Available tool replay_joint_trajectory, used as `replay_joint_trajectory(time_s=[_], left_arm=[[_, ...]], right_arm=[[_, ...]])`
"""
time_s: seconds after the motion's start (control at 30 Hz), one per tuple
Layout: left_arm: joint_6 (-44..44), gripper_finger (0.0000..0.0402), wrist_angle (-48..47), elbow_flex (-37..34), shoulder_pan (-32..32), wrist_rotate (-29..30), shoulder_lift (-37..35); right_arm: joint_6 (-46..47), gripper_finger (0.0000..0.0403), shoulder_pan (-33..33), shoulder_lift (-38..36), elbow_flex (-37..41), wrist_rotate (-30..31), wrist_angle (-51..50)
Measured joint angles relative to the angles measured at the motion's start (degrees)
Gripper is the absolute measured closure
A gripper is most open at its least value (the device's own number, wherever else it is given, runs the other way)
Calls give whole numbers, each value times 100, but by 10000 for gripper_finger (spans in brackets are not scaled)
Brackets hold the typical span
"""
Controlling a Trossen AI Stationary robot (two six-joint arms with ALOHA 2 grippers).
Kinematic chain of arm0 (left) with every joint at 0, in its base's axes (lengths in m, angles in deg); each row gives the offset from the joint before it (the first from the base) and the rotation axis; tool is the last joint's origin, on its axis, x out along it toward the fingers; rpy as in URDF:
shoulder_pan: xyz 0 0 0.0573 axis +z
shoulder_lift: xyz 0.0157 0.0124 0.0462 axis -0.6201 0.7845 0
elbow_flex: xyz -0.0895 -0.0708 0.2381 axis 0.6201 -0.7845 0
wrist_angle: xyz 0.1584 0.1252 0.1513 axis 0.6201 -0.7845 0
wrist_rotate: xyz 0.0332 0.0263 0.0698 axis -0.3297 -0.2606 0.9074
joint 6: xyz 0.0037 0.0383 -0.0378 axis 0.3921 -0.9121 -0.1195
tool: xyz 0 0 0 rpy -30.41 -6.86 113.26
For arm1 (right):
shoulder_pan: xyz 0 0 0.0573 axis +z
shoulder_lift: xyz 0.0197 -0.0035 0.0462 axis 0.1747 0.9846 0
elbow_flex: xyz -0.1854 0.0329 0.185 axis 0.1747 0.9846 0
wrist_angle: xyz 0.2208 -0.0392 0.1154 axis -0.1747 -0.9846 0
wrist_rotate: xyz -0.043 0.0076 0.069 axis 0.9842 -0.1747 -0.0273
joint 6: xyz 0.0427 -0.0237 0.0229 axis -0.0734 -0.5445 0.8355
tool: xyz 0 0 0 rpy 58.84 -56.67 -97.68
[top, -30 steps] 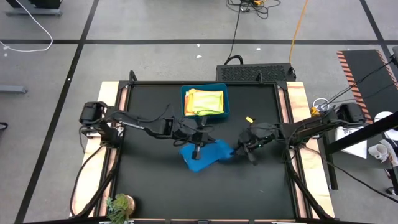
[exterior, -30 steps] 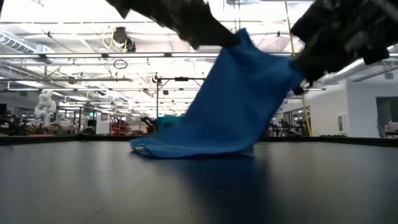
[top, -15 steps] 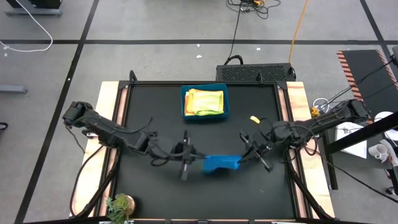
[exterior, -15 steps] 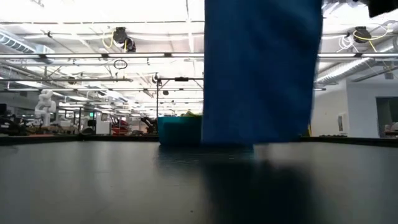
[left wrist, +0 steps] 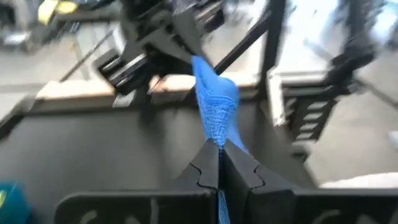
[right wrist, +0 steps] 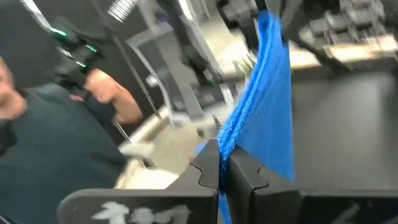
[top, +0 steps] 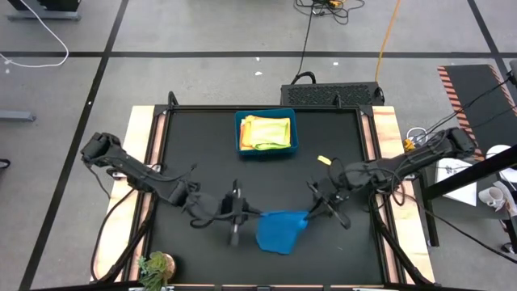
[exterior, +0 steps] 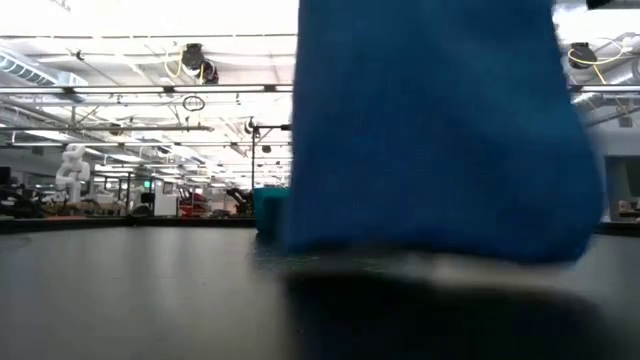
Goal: Fold microfiber towels
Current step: Fold the blue microfiber cloth
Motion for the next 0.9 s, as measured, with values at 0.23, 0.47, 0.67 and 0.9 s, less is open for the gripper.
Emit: replay_joint_trajectory(time_s=[0.23, 0.47, 0.67, 0.9], left_arm=[[596, 393, 6, -708, 896, -344, 165], [406, 394, 1135, -1841, 1877, -510, 165], [-333, 398, 1368, -2094, 2378, -670, 163], [-941, 398, 1436, -2100, 2639, -558, 163]], right_arm=[[132, 402, -801, 59, 380, 212, -714], [-208, 403, -1759, 76, 829, 789, -1046], [-709, 403, -2329, 95, 936, 1113, -1053], [-1174, 403, -2577, 94, 943, 1325, -858]])
